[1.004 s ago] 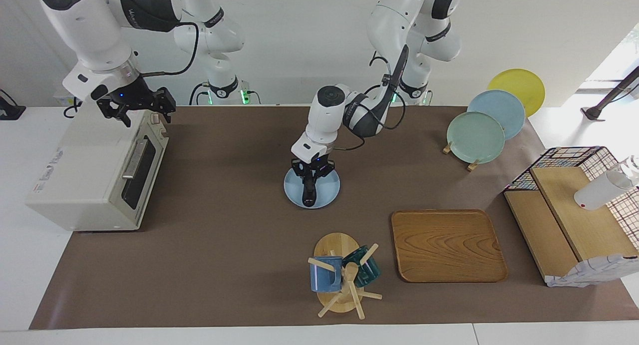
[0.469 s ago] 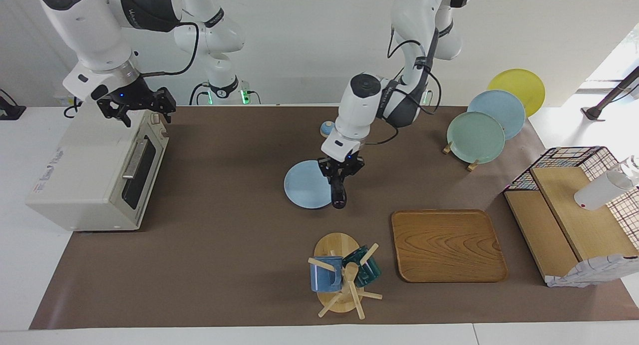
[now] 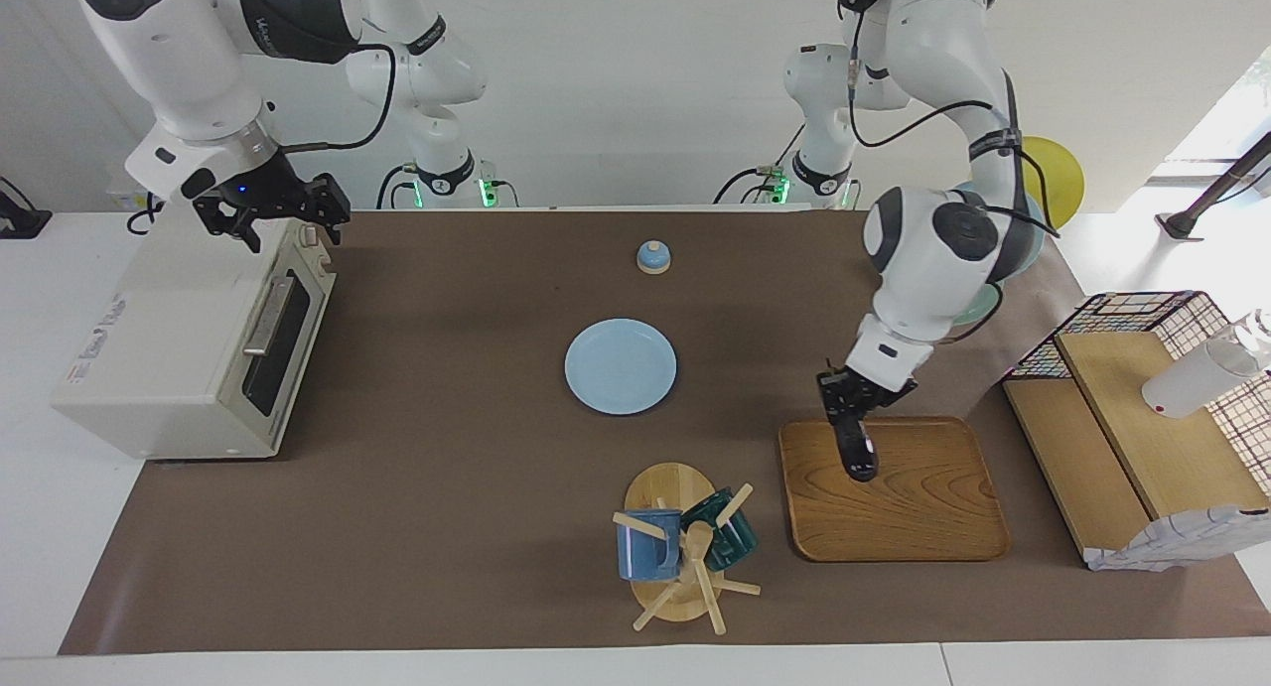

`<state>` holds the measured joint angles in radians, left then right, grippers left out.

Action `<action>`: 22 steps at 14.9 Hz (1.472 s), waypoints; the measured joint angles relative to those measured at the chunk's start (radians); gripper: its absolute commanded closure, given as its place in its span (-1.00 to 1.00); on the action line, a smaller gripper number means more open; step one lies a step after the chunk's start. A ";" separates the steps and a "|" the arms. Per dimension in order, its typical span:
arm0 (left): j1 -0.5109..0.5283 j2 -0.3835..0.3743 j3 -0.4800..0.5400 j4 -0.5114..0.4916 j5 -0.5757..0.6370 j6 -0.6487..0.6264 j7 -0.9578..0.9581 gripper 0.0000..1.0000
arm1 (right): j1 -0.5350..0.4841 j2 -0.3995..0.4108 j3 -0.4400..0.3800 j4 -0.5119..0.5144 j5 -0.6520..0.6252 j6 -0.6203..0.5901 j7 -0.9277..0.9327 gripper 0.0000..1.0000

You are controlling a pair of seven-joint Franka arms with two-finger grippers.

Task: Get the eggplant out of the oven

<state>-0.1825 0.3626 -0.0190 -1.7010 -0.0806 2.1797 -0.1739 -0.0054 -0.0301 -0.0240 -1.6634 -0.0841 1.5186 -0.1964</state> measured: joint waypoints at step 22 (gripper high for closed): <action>0.075 0.131 -0.010 0.179 0.000 -0.071 0.159 -1.00 | 0.000 0.000 0.000 0.000 0.000 0.000 0.000 -1.00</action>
<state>-0.1080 0.4937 -0.0289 -1.5223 -0.0806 2.1091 -0.0145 -0.0054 -0.0301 -0.0240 -1.6634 -0.0841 1.5186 -0.1964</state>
